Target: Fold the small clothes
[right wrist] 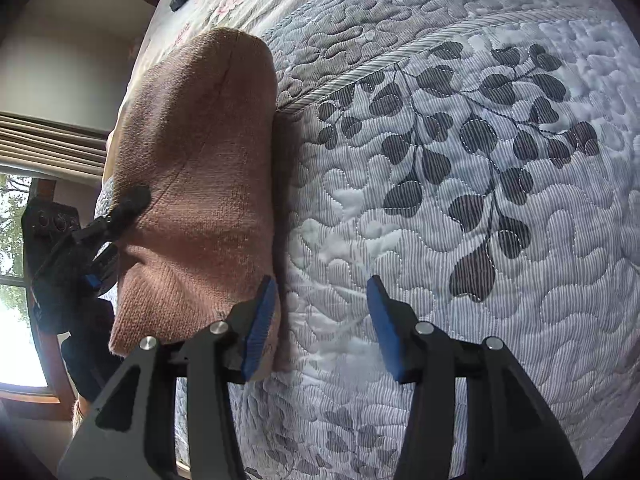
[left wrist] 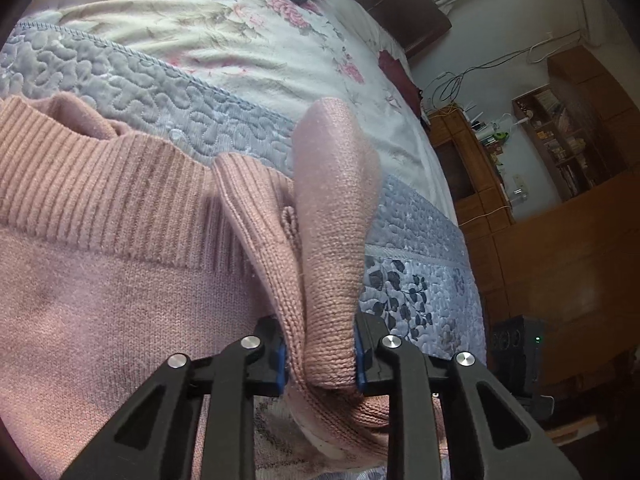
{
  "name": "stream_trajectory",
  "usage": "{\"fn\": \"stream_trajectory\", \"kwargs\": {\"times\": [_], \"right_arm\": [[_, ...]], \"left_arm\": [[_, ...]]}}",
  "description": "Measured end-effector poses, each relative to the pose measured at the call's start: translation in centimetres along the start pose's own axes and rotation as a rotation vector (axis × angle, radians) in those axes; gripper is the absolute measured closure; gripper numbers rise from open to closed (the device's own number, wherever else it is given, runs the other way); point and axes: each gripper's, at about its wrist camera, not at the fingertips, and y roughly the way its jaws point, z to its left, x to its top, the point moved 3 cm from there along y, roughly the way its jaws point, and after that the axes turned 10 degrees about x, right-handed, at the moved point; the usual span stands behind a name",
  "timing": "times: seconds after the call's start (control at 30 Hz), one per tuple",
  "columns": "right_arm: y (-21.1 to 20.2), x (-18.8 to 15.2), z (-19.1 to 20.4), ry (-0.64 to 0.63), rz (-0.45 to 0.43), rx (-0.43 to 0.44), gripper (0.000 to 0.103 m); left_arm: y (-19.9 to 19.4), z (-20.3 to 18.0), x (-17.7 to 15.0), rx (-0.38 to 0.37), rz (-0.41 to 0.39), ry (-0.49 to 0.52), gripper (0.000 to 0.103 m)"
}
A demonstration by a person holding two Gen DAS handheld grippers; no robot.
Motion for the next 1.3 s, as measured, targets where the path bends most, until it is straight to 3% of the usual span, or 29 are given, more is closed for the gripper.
{"fn": "stream_trajectory", "kwargs": {"times": [0.23, 0.57, 0.73, 0.87, 0.97, 1.1, 1.3], "right_arm": [[0.3, -0.9, 1.7, -0.035, 0.004, 0.005, 0.053], [3.4, -1.1, 5.2, -0.124, 0.049, -0.006, 0.053], [5.1, -1.7, 7.2, -0.180, 0.076, -0.013, 0.052], [6.4, -2.4, 8.5, -0.212, 0.104, -0.013, 0.051], [7.4, -3.0, 9.2, -0.229, 0.125, -0.015, 0.050], [8.4, -3.8, 10.3, -0.251, 0.151, -0.013, 0.050], [9.1, -4.9, 11.5, -0.270, 0.167, 0.008, 0.046]], "left_arm": [[-6.4, 2.3, 0.9, -0.060, -0.092, -0.058, 0.081], [-13.6, 9.5, 3.1, 0.002, -0.179, -0.087, 0.081], [-14.5, 13.9, 3.0, 0.057, -0.178, -0.110, 0.081], [-13.8, 18.5, 2.1, 0.066, -0.163, -0.195, 0.081], [-12.0, 20.7, 1.3, 0.142, -0.117, -0.197, 0.081], [-11.3, 21.5, 0.8, 0.131, -0.103, -0.226, 0.073], [-15.0, 20.6, -0.9, 0.164, -0.090, -0.197, 0.061]]}}
